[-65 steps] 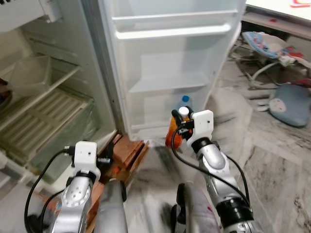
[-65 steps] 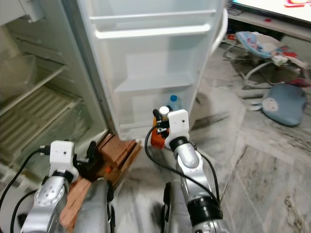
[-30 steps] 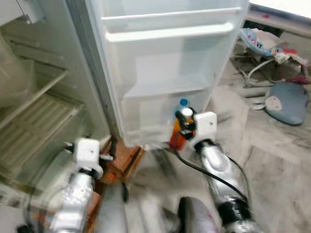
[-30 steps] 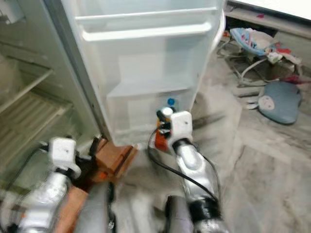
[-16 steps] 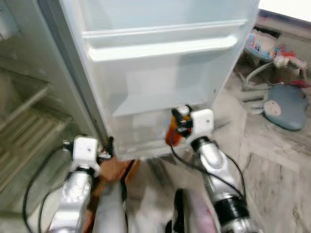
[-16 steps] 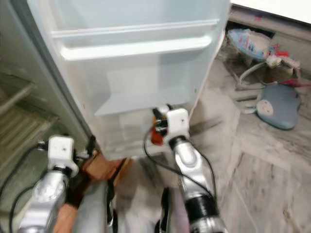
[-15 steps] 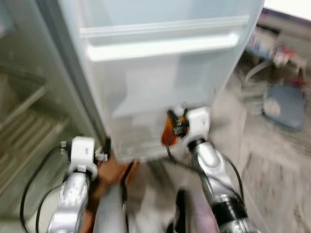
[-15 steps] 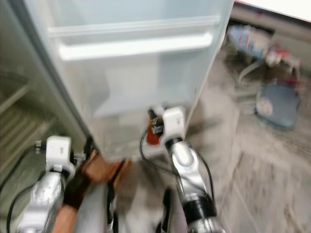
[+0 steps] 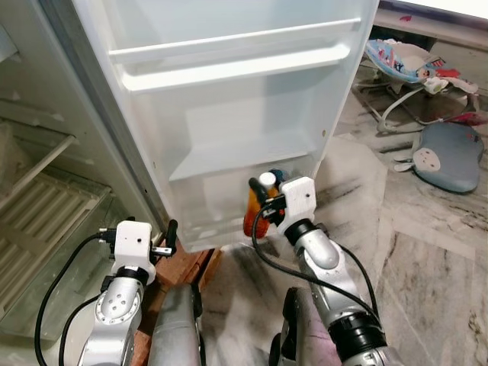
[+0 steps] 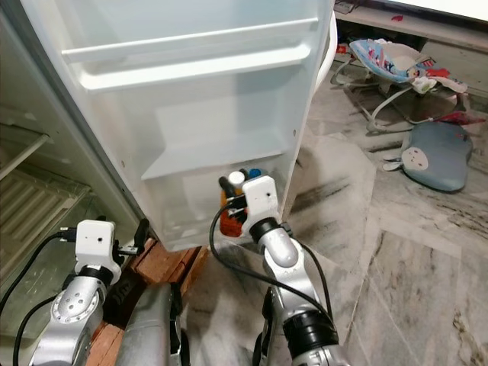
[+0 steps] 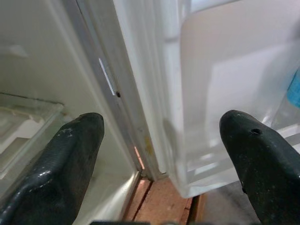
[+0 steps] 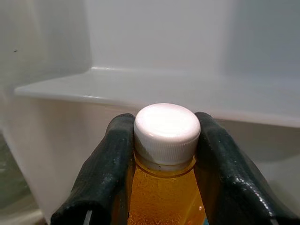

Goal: Restocking fridge

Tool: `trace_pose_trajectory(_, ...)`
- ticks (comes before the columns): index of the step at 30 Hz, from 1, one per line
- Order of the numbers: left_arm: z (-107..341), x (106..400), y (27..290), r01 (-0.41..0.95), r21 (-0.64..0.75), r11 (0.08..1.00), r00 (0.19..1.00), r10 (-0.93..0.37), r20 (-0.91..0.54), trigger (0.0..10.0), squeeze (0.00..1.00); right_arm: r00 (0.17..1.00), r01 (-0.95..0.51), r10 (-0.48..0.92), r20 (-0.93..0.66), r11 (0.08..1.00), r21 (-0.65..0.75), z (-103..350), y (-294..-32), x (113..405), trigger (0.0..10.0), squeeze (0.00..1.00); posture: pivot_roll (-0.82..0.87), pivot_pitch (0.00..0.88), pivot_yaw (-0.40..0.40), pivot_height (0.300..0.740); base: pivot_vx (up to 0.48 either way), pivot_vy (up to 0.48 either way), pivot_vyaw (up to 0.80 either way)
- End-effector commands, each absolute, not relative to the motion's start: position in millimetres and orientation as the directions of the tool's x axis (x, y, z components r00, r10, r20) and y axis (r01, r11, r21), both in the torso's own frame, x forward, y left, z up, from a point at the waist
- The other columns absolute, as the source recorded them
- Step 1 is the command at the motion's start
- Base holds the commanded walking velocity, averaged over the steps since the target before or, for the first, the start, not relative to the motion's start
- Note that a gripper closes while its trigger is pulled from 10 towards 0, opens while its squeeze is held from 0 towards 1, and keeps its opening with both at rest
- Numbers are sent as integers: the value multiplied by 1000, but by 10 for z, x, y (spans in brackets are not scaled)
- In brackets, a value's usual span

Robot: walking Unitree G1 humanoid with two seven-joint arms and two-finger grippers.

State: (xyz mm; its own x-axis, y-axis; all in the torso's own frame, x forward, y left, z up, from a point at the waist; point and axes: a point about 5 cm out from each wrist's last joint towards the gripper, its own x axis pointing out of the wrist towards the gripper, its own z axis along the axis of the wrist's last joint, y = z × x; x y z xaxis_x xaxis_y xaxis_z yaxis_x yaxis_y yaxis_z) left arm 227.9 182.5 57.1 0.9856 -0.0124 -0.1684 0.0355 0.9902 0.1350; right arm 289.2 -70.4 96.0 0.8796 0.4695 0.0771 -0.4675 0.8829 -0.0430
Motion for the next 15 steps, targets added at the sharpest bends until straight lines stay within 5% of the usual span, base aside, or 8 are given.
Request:
trace_pose_trajectory(1,592,2246,1917,5,150,989,984,21,-174,10000,0,856,-501,505,106,863,-63,1015,-618,2905,10000,0,172,155,13,571,0,0,0)
trace_pose_trajectory(15,731,2098,2044,-66,177,982,984,94,-151,10000,0,793,-532,569,217,821,-210,1363,-504,3178,10000,0,231,223,-19,557,0,0,0)
